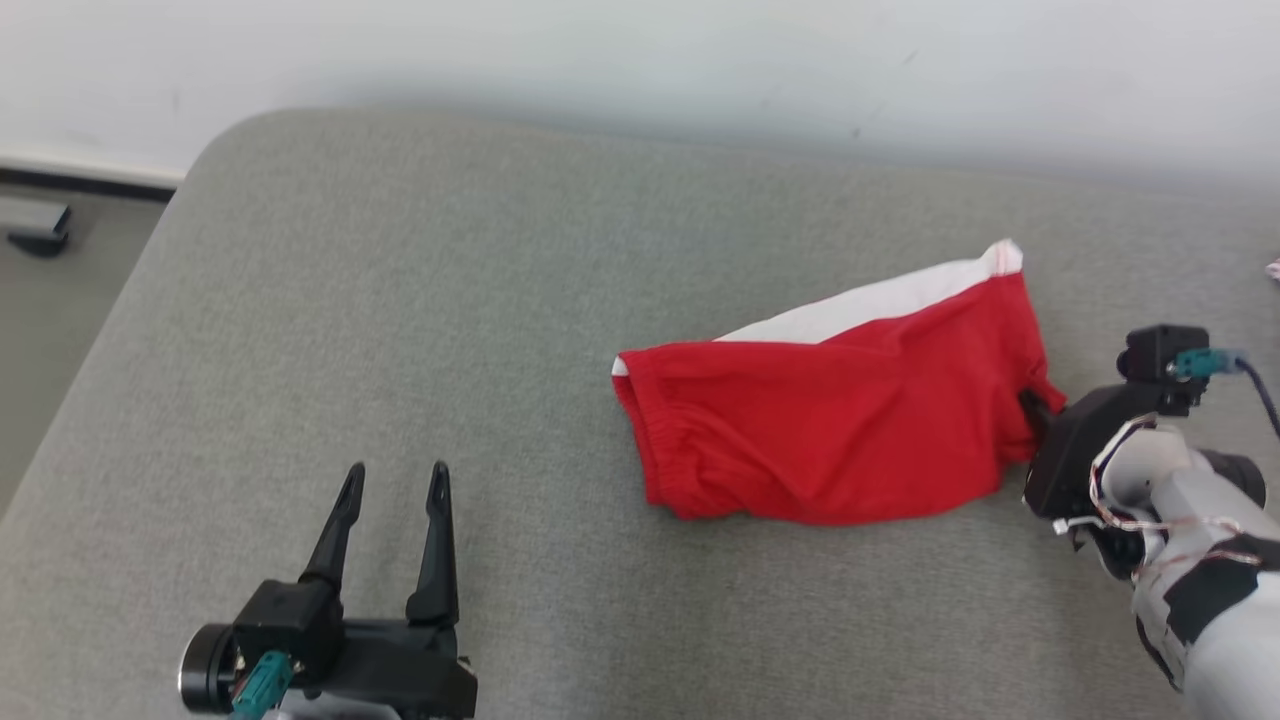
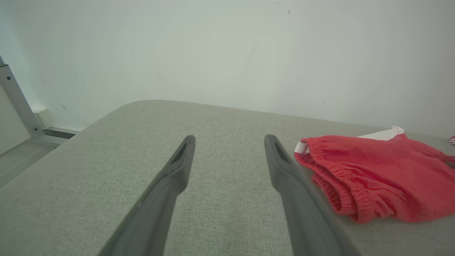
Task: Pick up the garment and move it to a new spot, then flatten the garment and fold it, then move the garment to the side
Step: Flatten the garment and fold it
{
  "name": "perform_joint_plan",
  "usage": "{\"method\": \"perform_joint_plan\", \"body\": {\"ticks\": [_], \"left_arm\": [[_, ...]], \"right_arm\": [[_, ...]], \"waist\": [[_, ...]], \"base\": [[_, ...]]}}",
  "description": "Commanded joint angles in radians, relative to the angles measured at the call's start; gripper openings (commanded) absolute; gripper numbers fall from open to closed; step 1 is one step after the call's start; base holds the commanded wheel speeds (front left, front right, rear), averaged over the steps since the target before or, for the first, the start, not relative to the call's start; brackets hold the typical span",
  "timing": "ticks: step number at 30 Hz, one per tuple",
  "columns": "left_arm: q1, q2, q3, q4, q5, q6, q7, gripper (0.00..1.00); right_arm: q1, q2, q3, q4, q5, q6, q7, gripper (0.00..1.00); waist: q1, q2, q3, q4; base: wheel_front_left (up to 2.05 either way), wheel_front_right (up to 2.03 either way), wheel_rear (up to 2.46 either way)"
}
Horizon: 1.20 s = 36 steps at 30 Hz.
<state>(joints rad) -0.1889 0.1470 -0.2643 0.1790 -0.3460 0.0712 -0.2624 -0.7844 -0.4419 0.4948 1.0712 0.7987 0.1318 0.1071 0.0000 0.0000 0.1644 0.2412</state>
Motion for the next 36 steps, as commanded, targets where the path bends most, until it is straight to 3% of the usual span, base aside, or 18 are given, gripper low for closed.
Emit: {"method": "perform_joint_plan", "body": {"ticks": [1, 5, 11, 20, 21, 22, 23, 28, 36], "left_arm": [[0.026, 0.008, 0.006, 0.009, 0.004, -0.004, -0.003, 1.0], [0.048, 0.013, 0.014, 0.011, 0.0, -0.008, -0.003, 1.0], [0.085, 0.022, 0.019, 0.012, -0.006, -0.002, -0.003, 1.0], [0.131, 0.049, 0.052, -0.011, -0.016, 0.02, -0.003, 1.0], [0.136, 0.055, 0.054, -0.014, -0.011, 0.024, -0.003, 1.0], [0.141, 0.059, 0.053, -0.017, -0.003, 0.027, -0.003, 1.0], [0.147, 0.065, 0.051, -0.018, 0.003, 0.031, 0.0, 1.0], [0.157, 0.094, 0.047, -0.037, 0.029, 0.048, 0.022, 1.0], [0.124, 0.092, 0.028, -0.064, 0.029, 0.051, 0.041, 1.0]], "right_arm": [[0.042, -0.011, 0.016, -0.037, 0.019, -0.003, -0.011, 0.0], [0.106, -0.036, 0.035, -0.112, 0.063, -0.003, -0.018, 0.0], [0.298, -0.122, 0.038, -0.282, 0.162, -0.003, -0.029, 0.0], [0.559, -0.186, -0.032, -0.442, 0.198, -0.003, -0.033, 0.0], [0.573, -0.182, -0.047, -0.45, 0.197, -0.003, -0.03, 0.23], [0.583, -0.179, -0.063, -0.455, 0.191, -0.003, -0.034, 0.69], [0.589, -0.177, -0.078, -0.457, 0.184, -0.003, -0.034, 1.0], [0.561, -0.164, -0.147, -0.456, 0.124, -0.003, -0.005, 1.0], [0.43, -0.114, -0.212, -0.294, -0.039, -0.003, 0.087, 1.0]], "waist": [[0.0, 0.0, -0.06, -0.044], [0.0, 0.0, -0.091, -0.072], [0.0, 0.0, -0.134, -0.109], [0.0, 0.0, -0.166, -0.145], [0.0, 0.0, -0.168, -0.148], [0.0, 0.0, -0.171, -0.149], [0.0, 0.0, -0.174, -0.15], [0.0, 0.0, -0.182, -0.149], [0.0, 0.0, -0.147, -0.111]], "base": [[0.0, 0.0, 0.0], [0.0, 0.0, 0.0], [0.0, 0.0, 0.0], [0.0, 0.0, 0.0], [0.0, 0.0, 0.0], [0.0, 0.0, 0.0], [0.0, 0.0, 0.0], [0.0, 0.0, 0.0], [0.0, 0.0, 0.0]]}}
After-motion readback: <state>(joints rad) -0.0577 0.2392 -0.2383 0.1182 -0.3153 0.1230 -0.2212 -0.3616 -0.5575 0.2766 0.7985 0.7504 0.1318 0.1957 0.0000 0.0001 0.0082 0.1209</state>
